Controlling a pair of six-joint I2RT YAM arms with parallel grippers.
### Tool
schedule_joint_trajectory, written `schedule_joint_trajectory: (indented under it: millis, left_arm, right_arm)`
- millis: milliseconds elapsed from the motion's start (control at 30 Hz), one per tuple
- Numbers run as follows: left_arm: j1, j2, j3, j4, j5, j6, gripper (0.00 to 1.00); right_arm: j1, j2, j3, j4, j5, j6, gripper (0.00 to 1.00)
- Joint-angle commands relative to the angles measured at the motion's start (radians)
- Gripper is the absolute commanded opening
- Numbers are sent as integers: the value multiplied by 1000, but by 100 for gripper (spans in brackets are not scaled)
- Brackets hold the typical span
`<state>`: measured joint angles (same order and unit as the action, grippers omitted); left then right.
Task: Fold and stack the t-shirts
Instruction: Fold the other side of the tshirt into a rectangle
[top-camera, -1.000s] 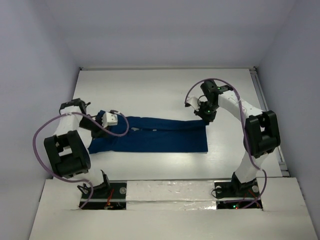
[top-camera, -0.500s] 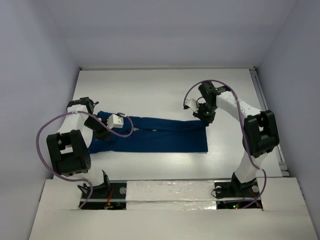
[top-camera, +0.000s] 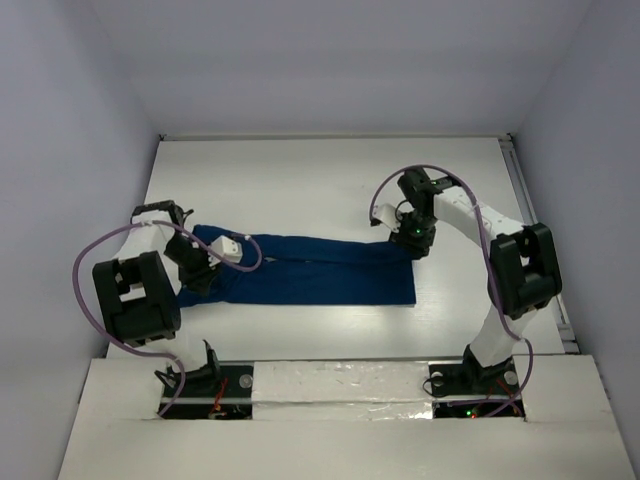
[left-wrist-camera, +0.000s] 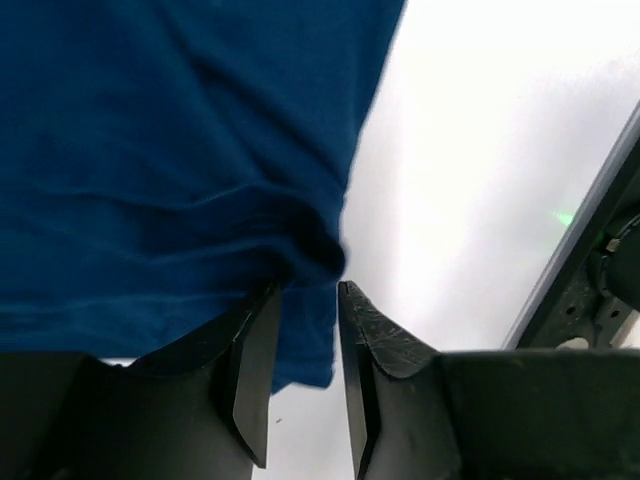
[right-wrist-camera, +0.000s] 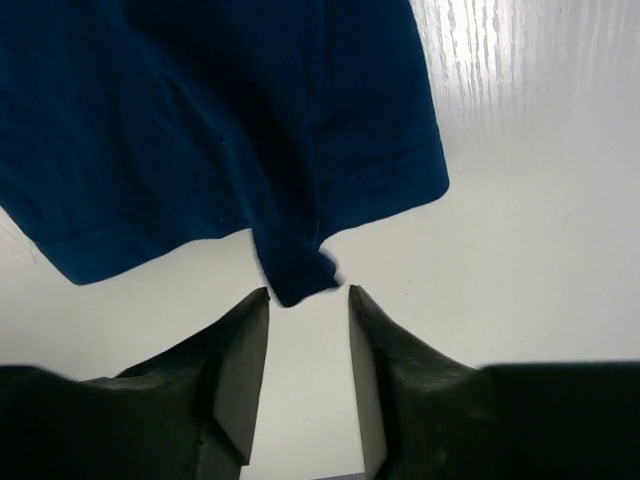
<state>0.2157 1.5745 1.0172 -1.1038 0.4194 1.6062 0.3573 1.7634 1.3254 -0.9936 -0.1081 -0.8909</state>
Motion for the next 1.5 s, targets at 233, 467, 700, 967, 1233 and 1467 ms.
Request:
schedule_joint_trajectory:
  millis: [233, 467, 700, 967, 1233, 1467]
  left_arm:
    - [40, 87, 282, -37, 243, -43, 29]
    - [40, 203, 415, -37, 327, -92, 30]
    - [40, 231, 437, -37, 418, -112, 26]
    - [96, 177, 417, -37, 490, -98, 24]
    - [108, 163, 385, -37, 593, -84, 23]
    - [108, 171, 380, -36, 596, -89, 22]
  right_arm:
    - [19, -61, 26, -92, -54, -31, 55]
    - [19, -122, 17, -111, -64, -45, 54]
    - [138, -67, -18, -59, -34, 24, 54]
    - [290, -48, -77, 192, 247, 133, 46]
    - [327, 24, -77, 368, 370, 175, 42]
    - [348, 54, -66, 342, 324, 191, 43]
